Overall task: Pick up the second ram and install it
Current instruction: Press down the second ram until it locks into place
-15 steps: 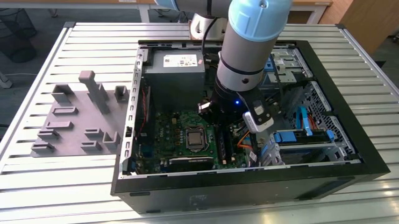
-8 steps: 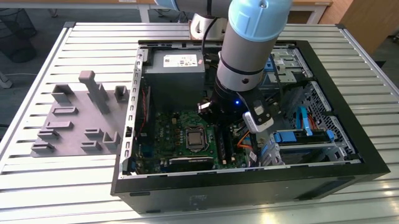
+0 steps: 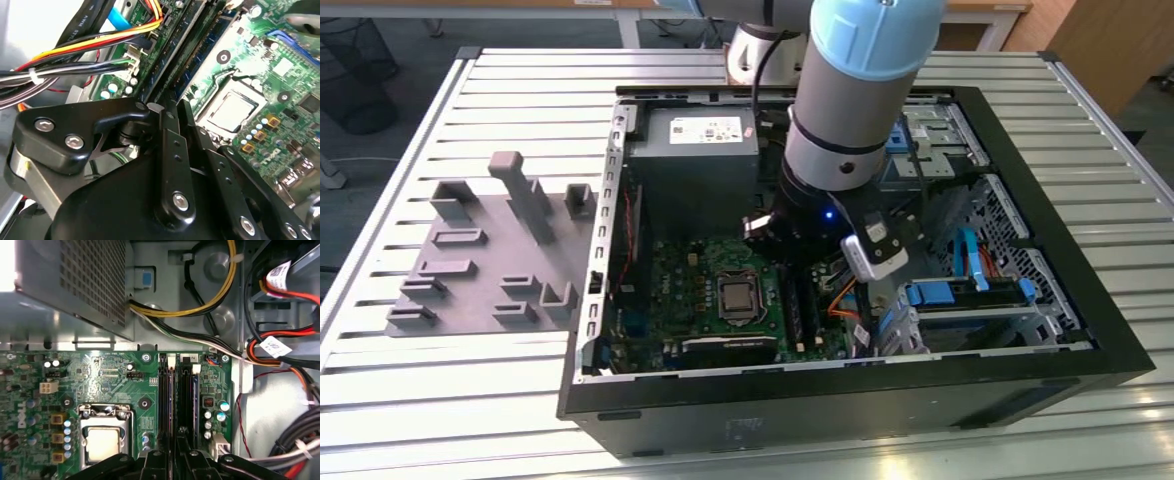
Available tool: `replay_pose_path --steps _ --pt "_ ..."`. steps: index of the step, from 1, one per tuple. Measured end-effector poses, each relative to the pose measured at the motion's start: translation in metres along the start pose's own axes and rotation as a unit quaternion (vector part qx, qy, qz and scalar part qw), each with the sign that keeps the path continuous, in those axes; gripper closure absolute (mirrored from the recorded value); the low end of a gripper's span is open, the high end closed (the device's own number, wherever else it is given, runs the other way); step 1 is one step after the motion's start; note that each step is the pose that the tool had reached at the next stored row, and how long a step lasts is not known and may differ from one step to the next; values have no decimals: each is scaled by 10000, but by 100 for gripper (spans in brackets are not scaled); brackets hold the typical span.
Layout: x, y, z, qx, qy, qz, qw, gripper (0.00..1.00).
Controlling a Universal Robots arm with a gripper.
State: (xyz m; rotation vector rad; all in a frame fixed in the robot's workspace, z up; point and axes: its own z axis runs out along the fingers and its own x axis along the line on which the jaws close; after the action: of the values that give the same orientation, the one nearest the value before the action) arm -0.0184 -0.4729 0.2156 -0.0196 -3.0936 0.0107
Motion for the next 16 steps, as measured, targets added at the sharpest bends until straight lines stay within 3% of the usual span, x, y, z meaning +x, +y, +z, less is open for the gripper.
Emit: replay_pose_path --steps 6,10,12,16 --pt "9 -1 -199 0 6 -1 10000 79" --pt "10 -1 -207 -1 7 0 10000 80" --pt "10 -1 -208 -1 7 0 10000 89" --pt "8 -1 -201 -1 7 0 10000 89"
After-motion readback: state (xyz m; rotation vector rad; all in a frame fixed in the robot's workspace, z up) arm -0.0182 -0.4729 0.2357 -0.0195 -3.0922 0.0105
